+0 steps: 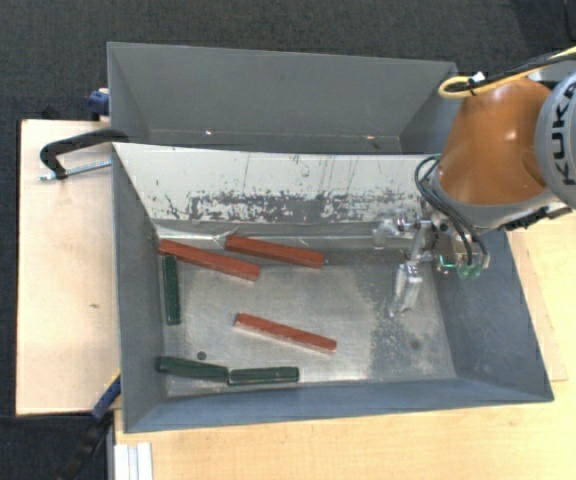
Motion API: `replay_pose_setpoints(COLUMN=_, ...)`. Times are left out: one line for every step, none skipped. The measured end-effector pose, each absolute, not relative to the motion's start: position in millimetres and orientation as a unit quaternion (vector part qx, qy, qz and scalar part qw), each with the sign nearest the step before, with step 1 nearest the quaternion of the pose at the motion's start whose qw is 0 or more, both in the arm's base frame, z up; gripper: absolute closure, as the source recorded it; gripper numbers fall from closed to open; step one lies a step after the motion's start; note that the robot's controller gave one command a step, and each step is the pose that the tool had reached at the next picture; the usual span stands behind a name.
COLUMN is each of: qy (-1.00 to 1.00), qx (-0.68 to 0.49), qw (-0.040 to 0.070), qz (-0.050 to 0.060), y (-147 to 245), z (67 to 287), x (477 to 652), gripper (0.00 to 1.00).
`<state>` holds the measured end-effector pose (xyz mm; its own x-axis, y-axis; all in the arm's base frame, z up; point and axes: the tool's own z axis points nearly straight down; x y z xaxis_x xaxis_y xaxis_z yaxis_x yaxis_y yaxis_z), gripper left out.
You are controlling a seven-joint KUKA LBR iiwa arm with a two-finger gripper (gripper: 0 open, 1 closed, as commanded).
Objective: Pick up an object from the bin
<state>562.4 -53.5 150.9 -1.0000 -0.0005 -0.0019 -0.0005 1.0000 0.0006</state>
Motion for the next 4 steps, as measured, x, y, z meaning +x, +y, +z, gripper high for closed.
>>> replay_pose_setpoints(qy=0.996, qx=-0.087, qw=0.006, qz=-0.001, y=-21.4, z=114.4, x=553.4, gripper=0.00)
replay_pose_setpoints(qy=0.986, qx=-0.165, qw=-0.001, qz=0.003, y=-1.3, z=80.0, x=550.7, gripper=0.00)
replay_pose_setpoints(qy=0.984, qx=-0.181, qw=0.000, qz=-0.001, y=-8.0, z=79.7, x=545.0, gripper=0.00)
replay_pose_setpoints(qy=0.987, qx=-0.161, qw=0.001, qz=0.000, y=39.1, z=78.6, x=520.7, gripper=0.00)
